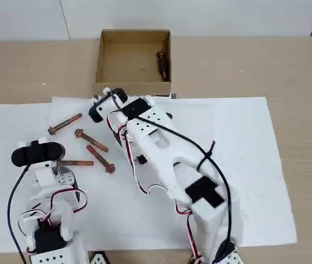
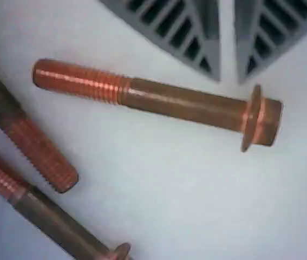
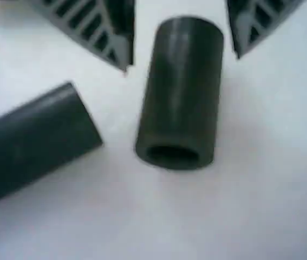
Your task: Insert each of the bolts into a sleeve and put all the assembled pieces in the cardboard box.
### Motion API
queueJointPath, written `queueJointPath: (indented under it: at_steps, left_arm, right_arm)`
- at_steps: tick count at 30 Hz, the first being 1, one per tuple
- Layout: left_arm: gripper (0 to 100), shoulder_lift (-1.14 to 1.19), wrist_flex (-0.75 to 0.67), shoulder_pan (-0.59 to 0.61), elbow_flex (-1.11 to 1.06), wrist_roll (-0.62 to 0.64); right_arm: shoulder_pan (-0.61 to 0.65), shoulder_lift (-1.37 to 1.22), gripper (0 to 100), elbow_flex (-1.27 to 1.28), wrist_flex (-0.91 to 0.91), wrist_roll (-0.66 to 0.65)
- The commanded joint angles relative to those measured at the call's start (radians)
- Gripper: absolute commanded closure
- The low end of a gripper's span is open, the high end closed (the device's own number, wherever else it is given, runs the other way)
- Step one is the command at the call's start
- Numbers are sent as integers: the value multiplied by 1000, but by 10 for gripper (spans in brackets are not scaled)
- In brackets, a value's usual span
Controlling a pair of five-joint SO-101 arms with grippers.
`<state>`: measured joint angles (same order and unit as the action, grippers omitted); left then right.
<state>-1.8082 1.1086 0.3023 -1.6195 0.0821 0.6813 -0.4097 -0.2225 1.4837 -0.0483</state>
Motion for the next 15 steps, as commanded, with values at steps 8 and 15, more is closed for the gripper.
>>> queueJointPath:
  at_steps: [8,15]
  left_arm:
    - [994,-12,-2,0,2,3]
    - [994,-12,-2,0,2,3]
  right_arm:
    - [-12,-85,873,-5,-88,6]
    - [-12,-150,972,-5,-87,5]
